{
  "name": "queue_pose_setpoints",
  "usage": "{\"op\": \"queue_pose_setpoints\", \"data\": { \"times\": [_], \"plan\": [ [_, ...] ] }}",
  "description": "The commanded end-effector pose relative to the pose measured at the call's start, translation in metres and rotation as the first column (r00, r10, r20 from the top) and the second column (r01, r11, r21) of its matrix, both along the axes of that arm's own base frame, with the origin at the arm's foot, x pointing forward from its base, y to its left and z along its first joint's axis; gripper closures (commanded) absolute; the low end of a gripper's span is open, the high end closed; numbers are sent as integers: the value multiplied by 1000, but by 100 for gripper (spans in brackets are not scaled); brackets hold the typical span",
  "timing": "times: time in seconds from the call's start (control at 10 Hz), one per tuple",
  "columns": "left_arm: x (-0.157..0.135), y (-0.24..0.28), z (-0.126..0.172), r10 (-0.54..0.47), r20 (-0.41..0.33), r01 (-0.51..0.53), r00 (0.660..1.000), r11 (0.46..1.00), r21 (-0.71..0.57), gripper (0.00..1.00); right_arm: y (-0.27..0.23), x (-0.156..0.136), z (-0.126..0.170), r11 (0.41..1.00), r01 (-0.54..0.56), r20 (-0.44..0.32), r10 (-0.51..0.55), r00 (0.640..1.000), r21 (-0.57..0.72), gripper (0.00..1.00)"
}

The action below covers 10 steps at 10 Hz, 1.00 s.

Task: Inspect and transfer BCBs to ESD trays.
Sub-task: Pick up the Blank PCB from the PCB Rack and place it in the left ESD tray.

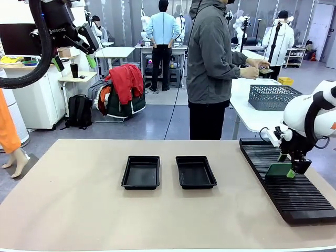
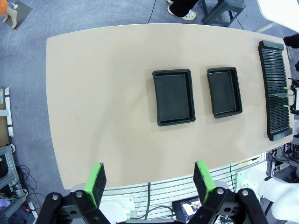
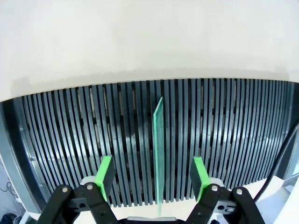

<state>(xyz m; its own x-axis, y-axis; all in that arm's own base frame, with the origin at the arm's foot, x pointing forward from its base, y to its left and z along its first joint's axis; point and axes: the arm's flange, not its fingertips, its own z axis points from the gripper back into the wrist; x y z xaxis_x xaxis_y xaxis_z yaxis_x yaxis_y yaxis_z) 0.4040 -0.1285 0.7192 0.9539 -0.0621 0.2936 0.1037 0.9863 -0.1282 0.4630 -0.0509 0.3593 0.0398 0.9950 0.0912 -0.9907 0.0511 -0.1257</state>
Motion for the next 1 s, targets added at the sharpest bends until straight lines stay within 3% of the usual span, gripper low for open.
{"op": "queue_pose_setpoints", "data": {
  "times": [0.0,0.9],
  "plan": [
    [-1,0,0,1,1,-1,1000,1000,2,0,1,2,-3,998,15,22,-14,1000,-60,18],
    [-1,0,0,1,1,-1,1000,1000,2,0,-2,2,-5,998,-5,40,8,999,-65,45]
  ]
}}
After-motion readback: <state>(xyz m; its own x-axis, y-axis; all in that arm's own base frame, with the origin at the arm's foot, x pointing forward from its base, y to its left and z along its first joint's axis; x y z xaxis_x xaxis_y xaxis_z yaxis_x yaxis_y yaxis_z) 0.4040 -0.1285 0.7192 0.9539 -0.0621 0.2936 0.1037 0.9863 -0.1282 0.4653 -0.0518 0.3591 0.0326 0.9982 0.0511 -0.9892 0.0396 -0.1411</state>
